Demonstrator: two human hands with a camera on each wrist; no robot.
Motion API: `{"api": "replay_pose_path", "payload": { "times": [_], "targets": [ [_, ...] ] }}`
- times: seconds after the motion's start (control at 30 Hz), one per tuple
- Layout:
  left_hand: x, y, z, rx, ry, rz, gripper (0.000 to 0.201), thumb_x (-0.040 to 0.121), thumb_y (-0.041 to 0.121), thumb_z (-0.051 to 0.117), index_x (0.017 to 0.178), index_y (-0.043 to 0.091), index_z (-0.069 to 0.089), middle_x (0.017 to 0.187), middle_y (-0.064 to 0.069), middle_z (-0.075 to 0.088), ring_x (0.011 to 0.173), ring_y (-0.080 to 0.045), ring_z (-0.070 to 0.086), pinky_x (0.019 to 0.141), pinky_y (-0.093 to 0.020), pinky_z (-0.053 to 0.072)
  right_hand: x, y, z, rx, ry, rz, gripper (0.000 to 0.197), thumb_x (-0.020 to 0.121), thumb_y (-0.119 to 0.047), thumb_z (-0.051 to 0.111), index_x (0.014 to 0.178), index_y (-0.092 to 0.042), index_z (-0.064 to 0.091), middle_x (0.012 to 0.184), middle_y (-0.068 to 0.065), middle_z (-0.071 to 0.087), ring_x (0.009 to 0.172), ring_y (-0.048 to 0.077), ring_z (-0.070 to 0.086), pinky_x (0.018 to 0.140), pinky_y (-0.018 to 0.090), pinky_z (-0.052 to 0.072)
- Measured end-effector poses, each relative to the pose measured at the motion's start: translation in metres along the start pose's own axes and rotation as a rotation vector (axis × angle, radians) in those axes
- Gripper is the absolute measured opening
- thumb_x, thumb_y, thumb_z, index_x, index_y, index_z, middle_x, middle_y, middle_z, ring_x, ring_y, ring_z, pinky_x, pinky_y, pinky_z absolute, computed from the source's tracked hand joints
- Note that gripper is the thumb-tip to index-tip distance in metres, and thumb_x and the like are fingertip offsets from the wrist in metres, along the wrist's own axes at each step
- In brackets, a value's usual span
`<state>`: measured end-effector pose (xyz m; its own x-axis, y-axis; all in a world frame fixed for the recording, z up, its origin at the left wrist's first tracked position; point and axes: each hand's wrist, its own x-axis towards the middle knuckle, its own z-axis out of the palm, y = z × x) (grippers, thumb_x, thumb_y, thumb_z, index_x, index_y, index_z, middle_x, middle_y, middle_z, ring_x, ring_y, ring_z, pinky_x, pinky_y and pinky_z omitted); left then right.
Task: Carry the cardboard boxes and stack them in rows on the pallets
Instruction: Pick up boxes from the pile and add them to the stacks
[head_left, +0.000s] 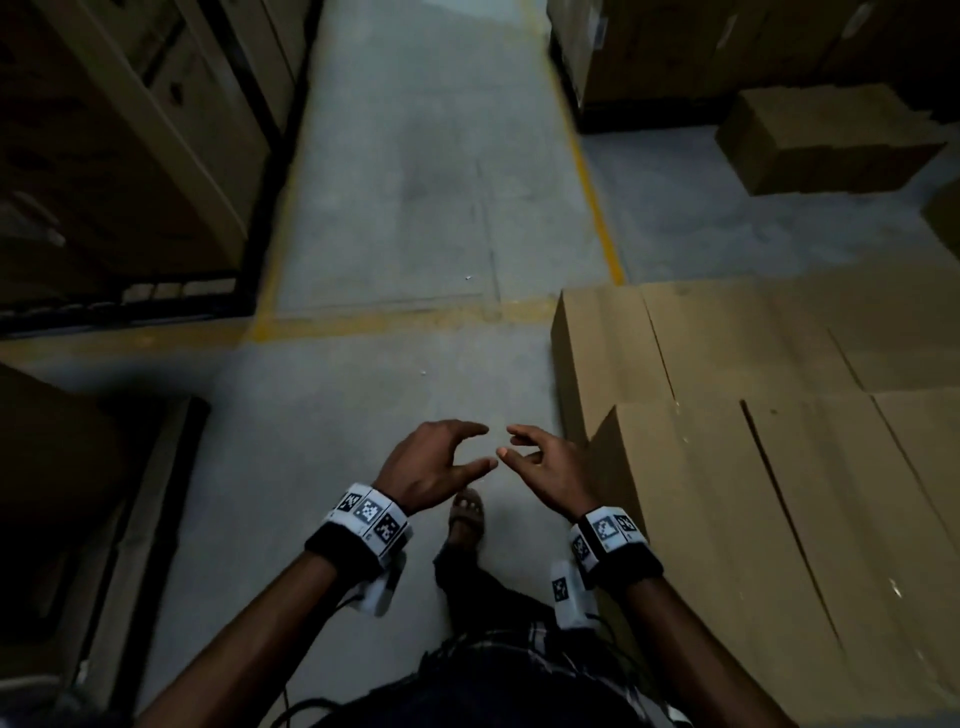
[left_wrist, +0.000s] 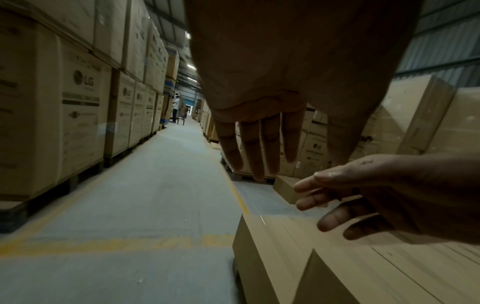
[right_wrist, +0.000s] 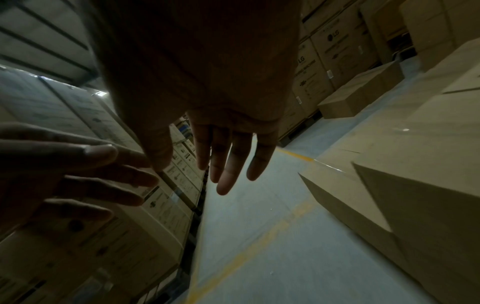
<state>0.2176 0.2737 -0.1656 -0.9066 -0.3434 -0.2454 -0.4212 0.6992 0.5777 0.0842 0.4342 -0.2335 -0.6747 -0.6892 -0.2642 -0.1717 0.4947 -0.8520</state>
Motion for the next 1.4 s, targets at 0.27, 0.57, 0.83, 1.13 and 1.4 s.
{"api": "replay_pose_path", "payload": {
  "times": [0.27,0.57,0.83,1.13,1.4],
  "targets": [
    [0.174,-0.045,-0.111,-0.162,0.094,-0.085,0.056,0.089,0.057,0.071,0.134,0.025,0.066,0.131,0.002,0.069,0.112,-0.012,0.067,0.093,-0.034,0.055,0.195,-0.081,-0.018,0.049,0.072,0.018,0.052,0.091,-0.049,0.072,0.136,-0.025,0.065,0.126,-0.004,0.071,0.092,0.003,0.069,0.087,0.029,0.057],
    [0.383,-0.069,-0.194,-0.243,0.107,-0.040,0.050,0.088,0.056,0.072,0.129,0.027,0.068,0.124,0.006,0.071,0.108,-0.010,0.068,0.088,-0.033,0.055,0.391,-0.136,-0.077,0.009,0.168,0.011,0.048,0.093,-0.046,0.071,0.136,-0.026,0.065,0.125,-0.006,0.071,0.093,0.008,0.070,0.085,0.028,0.057],
    [0.638,-0.086,-0.281,-0.226,0.031,0.103,0.049,0.088,0.056,0.072,0.129,0.028,0.068,0.123,0.005,0.071,0.105,-0.009,0.068,0.081,-0.027,0.053,0.610,-0.162,-0.144,0.019,0.315,0.107,0.045,0.091,-0.042,0.075,0.131,-0.026,0.068,0.120,-0.004,0.073,0.087,0.003,0.070,0.084,0.025,0.056],
    [0.890,-0.013,-0.335,-0.141,-0.197,0.345,0.053,0.089,0.060,0.069,0.132,0.028,0.065,0.123,0.004,0.071,0.105,-0.013,0.069,0.086,-0.032,0.056,0.780,-0.179,-0.276,0.112,0.586,0.215,0.046,0.093,-0.040,0.073,0.135,-0.026,0.065,0.119,-0.010,0.069,0.092,0.002,0.068,0.081,0.022,0.053],
    [1.111,0.070,-0.306,-0.083,-0.313,0.479,0.055,0.089,0.056,0.072,0.136,0.029,0.062,0.124,0.004,0.070,0.107,-0.013,0.068,0.086,-0.030,0.054,0.907,-0.103,-0.420,0.212,0.796,0.355,0.041,0.091,-0.040,0.075,0.130,-0.029,0.067,0.119,-0.011,0.071,0.092,0.006,0.068,0.087,0.027,0.055]
  ]
}}
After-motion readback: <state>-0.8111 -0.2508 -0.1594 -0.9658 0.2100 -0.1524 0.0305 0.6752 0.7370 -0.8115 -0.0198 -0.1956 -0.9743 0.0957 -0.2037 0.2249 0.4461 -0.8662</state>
